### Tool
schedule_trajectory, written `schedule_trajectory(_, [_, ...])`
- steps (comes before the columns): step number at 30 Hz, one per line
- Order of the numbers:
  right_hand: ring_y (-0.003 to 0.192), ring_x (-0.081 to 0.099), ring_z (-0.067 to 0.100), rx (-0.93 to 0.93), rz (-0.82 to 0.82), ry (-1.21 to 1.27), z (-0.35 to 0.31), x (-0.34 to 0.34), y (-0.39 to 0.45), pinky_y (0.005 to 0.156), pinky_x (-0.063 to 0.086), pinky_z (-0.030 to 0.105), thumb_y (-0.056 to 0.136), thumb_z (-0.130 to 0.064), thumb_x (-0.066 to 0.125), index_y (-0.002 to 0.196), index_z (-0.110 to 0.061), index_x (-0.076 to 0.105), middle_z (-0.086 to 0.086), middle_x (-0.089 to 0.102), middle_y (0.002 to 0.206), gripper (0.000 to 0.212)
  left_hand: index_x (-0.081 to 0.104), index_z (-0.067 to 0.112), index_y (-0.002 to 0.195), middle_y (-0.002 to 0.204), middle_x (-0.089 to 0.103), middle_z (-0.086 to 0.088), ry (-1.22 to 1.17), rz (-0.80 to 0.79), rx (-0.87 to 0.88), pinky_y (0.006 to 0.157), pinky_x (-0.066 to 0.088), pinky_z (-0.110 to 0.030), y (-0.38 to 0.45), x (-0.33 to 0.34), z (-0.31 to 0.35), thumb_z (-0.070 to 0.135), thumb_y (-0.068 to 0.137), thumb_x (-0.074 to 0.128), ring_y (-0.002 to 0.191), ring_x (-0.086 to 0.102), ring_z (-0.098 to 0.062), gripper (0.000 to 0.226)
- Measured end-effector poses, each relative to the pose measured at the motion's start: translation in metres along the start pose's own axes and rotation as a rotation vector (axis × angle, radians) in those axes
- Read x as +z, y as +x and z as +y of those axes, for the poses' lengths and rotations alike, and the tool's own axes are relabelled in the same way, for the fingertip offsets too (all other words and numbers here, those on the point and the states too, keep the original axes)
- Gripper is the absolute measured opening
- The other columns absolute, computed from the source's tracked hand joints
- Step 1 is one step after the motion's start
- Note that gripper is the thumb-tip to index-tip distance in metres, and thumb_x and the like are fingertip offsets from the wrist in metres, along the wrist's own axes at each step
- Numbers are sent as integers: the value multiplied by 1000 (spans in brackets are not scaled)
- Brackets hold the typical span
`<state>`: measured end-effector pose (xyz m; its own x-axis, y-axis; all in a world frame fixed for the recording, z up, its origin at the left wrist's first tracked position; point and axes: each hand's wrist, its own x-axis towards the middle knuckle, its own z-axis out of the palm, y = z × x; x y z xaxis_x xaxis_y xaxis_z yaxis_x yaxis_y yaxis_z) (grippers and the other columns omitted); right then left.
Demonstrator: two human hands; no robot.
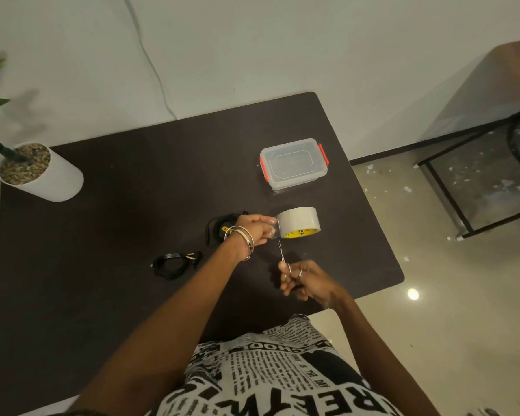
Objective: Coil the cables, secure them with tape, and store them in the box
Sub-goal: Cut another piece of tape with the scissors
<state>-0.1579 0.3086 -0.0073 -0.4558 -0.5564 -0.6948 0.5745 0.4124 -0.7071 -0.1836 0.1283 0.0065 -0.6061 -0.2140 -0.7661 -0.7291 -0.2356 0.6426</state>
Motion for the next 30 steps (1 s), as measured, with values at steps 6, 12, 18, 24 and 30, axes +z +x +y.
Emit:
schedule_trajectory(6, [50,61,20,67,-42,-26,-8,-11,14,34,26,16,77,-53,65,69,-6,61,13,63,67,47,64,12,89,80,68,-5,-128,-95,1,72,57,-28,0,2,-6,1,86,62,64,70,-13,11])
schedule_trajectory(12, [48,59,20,78,-45,-5,-3,-22,19,33,24,14,76,-54,65,68,-6,60,12,63,66,49,64,11,90,89,66,-6,-65,-47,8,76,54,-30,5,1,-4,-7,86,57,75,66,-18,20])
schedule_trajectory(18, [47,57,20,64,-47,-6,-2,-30,24,33,24,14,74,-55,66,72,-4,60,15,63,69,52,67,8,103,92,67,-5,-86,-49,-35,87,51,-33,10,0,-3,-3,84,61,83,64,-16,23])
schedule_trajectory(24, [51,55,19,48,-101,12,-5,-32,28,35,24,15,72,-61,66,75,-5,62,18,65,74,56,67,7,94,94,67,-14,-253,-153,-115,86,54,-40,6,1,-3,-12,83,56,85,67,-25,25])
schedule_trajectory(30, [54,52,20,38,-115,58,0,-38,28,33,25,15,69,-60,65,74,-6,62,16,65,72,53,64,4,95,90,65,-17,-297,-189,-135,82,55,-42,3,3,-5,-15,84,51,84,65,-28,26])
